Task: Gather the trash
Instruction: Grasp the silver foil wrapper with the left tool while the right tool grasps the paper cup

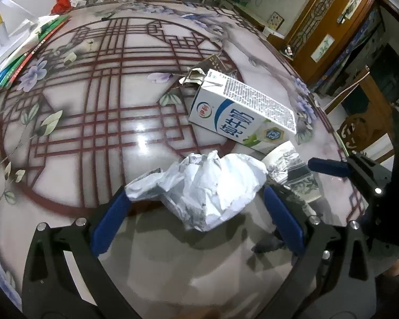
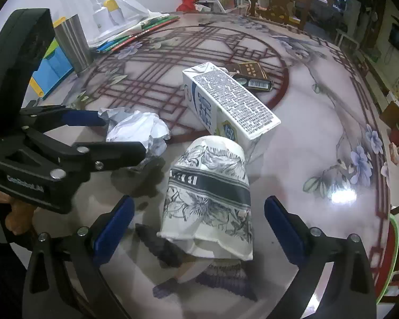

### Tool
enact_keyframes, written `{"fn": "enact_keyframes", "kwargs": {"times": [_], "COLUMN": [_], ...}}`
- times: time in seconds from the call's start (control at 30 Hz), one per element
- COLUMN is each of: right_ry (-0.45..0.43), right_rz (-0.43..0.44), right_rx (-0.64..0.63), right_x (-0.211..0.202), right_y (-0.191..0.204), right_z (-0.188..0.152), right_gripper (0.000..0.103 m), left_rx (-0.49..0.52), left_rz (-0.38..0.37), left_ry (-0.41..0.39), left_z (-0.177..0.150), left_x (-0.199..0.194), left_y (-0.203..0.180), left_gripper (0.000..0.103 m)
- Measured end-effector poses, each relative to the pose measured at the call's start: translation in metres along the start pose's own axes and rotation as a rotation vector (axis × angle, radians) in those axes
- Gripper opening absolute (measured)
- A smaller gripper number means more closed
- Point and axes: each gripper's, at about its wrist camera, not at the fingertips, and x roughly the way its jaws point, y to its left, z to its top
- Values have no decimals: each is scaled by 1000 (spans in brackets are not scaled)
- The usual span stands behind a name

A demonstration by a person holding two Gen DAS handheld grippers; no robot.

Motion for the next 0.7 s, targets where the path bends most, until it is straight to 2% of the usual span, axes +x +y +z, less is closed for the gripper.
{"fn": "enact_keyframes", "kwargs": {"times": [0.1,0.33,0.7], "right_ry": [7,25,15], "right_rz": [-2,-8,-6], "right_rx": [-8,-22,-28], "right_x": [4,12,10], "right_y": [0,1,0], "right_z": [1,1,1], "right_gripper": [83,65,62], "left_rx": [12,4,-4], "left_rz": [12,-17,-37], "left_ry": [17,19,14], "left_z": [1,2,0], "left_x": [9,14,14], "left_y": [1,2,-1], "left_gripper": [88,74,61]}}
